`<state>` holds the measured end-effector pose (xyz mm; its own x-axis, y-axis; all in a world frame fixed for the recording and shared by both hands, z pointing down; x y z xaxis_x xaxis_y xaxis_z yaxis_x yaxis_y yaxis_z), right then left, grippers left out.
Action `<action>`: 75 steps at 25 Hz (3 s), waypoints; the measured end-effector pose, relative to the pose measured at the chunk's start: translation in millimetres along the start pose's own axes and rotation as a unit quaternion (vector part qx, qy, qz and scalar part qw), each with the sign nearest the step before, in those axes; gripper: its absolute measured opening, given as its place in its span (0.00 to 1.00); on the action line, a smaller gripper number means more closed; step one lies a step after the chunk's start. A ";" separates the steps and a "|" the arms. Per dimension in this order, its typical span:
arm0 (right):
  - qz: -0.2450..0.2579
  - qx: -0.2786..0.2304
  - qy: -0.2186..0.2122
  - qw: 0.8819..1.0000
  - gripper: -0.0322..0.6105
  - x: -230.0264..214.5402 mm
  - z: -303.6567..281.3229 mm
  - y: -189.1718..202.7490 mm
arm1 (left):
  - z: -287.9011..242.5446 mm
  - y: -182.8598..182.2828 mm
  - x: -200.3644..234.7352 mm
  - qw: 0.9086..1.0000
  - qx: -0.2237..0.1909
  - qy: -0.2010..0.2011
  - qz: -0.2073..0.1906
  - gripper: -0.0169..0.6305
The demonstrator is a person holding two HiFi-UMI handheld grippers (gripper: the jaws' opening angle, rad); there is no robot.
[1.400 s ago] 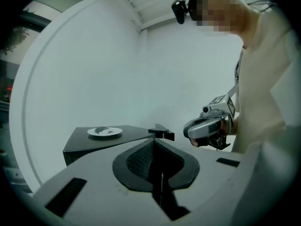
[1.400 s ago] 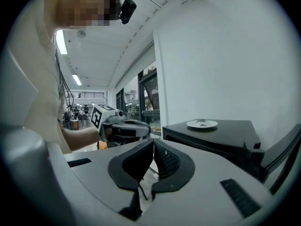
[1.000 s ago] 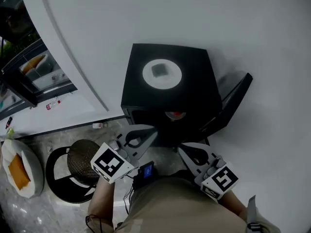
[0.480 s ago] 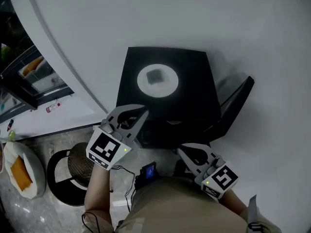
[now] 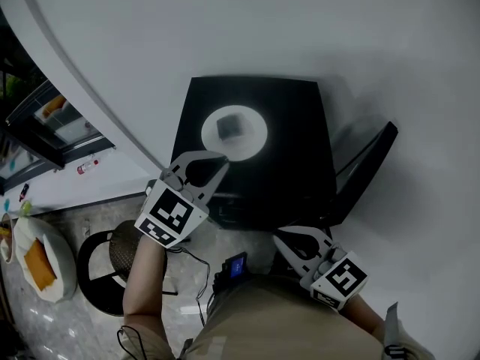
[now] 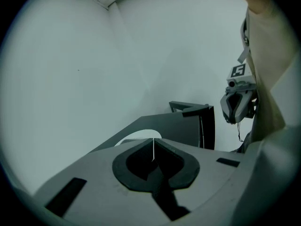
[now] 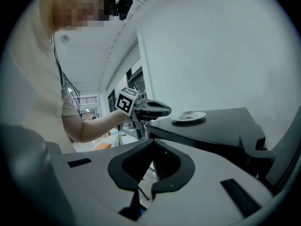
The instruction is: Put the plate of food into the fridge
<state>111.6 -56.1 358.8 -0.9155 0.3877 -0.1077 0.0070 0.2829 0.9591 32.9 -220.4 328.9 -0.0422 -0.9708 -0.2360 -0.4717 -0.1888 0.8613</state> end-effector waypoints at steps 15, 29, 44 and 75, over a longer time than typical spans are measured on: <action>-0.009 -0.002 -0.010 1.000 0.08 -18.3 -8.4 4.4 | -38.7 22.3 5.3 0.991 0.102 0.080 -0.024 0.29; -0.005 0.013 -0.013 1.000 0.08 -25.4 -10.8 10.3 | -45.0 23.7 10.7 0.982 0.110 0.144 0.049 0.26; 0.001 0.008 -0.021 1.000 0.08 -25.7 -10.3 6.0 | -41.8 23.6 3.7 0.980 0.122 0.145 0.064 0.22; -0.006 0.008 -0.026 1.000 0.08 -15.1 -13.1 6.6 | -30.0 25.0 -6.4 0.976 0.111 0.174 0.073 0.35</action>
<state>120.2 -71.6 370.2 -0.8938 0.4284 -0.1331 0.0029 0.3021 0.9533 47.7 -223.3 365.4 0.1599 -0.9837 0.0824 -0.6645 -0.0455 0.7459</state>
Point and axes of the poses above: the fingertips, and each gripper's own axes: z backward along the fingers, x to its left, y out of its underside, the point moved 3 cm from there along z, backward along the fingers, and after that the axes turned 13 degrees about y, right-handed, at the moved point
